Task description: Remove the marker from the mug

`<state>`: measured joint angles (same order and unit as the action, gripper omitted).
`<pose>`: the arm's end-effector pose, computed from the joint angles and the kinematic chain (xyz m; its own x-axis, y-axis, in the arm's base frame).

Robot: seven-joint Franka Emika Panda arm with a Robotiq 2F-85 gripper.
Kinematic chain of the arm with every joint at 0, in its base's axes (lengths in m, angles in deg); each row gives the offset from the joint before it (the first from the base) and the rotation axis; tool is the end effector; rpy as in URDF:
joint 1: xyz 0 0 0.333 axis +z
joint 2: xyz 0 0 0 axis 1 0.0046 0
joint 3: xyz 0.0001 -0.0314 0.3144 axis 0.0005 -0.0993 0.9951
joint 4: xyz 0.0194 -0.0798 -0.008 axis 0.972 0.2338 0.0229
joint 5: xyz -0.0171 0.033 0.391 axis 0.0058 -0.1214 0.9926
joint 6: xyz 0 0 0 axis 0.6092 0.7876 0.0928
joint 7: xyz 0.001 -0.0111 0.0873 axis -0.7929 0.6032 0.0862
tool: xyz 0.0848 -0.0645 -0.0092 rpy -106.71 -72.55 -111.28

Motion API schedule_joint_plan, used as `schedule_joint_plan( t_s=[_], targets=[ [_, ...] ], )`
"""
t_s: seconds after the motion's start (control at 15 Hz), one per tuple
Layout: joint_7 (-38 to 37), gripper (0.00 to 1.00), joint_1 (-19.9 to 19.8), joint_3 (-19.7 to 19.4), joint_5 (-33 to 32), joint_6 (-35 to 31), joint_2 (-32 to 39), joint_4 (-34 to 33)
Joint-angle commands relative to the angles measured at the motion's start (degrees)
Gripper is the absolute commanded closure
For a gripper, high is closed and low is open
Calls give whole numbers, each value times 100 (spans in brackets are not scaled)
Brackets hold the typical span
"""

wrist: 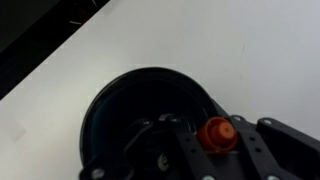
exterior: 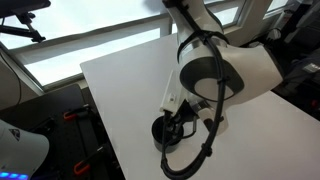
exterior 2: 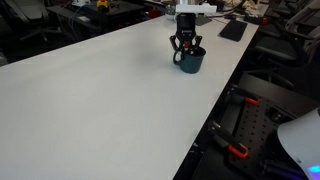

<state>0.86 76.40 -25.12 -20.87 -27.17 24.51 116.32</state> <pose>0.4841 -0.2126 0.1518 0.5694 -0.6466 -0.5076 -0.7404 -0.6717 0.0251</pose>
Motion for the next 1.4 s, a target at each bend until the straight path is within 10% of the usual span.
schedule_joint_plan(
  t_s=[0.0,0.13,0.2,0.27,0.53,1.33],
  targets=[
    [113,49,-27,62,-50,-121,9,60],
    [16,41,-44,42,-25,8,12,-10],
    [15,59,-46,42,-25,8,25,-11],
    [15,26,-49,42,-25,8,36,-13],
    [5,1,3,26,-96,-64,-86,74],
    [-485,0,357,-42,-833,-254,-898,385]
  ],
)
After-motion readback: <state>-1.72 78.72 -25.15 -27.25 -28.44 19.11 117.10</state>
